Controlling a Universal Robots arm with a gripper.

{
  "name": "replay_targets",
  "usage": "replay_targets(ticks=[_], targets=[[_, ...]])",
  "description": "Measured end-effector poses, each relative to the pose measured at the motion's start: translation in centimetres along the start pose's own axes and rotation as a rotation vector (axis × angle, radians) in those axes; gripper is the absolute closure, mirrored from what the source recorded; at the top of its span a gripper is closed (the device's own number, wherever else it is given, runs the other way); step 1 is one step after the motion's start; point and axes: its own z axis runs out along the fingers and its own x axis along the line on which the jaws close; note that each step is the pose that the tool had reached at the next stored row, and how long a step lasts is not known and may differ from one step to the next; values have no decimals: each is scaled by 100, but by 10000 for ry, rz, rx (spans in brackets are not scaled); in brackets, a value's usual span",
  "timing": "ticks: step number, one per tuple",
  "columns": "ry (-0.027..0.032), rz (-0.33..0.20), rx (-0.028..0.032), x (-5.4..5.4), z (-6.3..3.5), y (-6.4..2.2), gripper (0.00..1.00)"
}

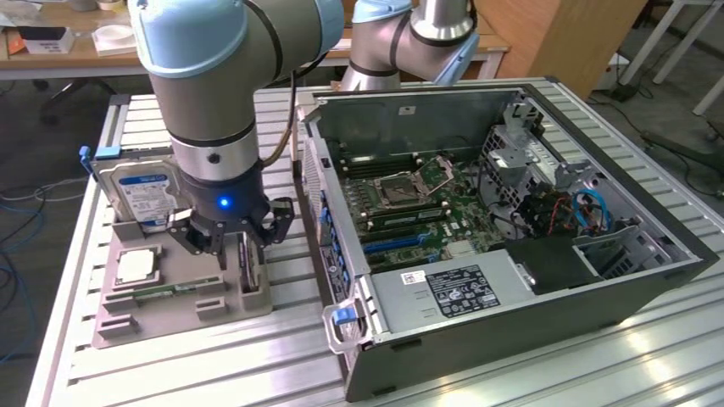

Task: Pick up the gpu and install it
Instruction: 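Pick up the gpu and move the gpu toward the slot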

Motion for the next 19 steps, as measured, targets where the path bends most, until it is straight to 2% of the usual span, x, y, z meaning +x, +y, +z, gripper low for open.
replay_targets(ticks=[13, 19], targets=[[-3, 0, -2, -1, 1, 5, 47], [-1, 0, -1, 4, 1, 106, 47]])
